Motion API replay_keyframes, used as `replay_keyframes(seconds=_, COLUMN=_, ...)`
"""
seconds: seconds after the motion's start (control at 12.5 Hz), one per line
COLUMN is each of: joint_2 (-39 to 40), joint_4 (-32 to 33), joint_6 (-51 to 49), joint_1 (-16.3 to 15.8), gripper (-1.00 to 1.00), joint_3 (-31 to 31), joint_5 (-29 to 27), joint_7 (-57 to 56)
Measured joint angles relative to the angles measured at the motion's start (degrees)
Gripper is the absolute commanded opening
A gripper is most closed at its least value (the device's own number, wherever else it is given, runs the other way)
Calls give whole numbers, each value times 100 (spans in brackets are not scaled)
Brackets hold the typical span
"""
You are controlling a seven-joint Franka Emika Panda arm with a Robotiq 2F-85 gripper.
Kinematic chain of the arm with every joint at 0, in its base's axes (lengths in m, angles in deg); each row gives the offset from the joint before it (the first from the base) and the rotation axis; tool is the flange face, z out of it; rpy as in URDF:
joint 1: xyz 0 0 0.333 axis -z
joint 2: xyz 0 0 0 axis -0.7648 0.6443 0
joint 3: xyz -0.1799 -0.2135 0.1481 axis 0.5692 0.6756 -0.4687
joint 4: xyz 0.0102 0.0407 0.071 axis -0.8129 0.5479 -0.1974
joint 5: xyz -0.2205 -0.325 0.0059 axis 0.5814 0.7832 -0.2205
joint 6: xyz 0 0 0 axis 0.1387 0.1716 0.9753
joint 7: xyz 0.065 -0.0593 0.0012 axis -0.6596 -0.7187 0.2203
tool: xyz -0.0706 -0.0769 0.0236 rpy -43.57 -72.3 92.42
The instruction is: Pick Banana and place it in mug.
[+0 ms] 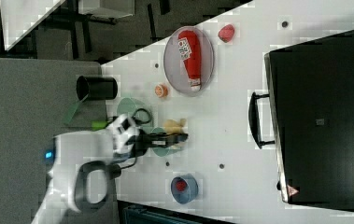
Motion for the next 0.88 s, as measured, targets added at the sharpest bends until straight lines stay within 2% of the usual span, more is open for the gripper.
replay_keyframes(seconds=0.32, joint_2=-565, joint_4=-526, joint_6=-929, joint_1=12, gripper=-37, joint_3=-515, joint_5=-195, joint_7=529)
replay_keyframes(seconds=0.56, joint_2=-708, joint_4=-459, joint_6=-1220, joint_1=-47, gripper=-37, joint_3=-1056, joint_5=-1268, joint_7=1169)
replay_keyframes(seconds=0.88, joint_2=-390, joint_4=-403, joint_6=-898, joint_1=-389, gripper=-37, joint_3=-1765, joint_5=-1091, joint_7=2886)
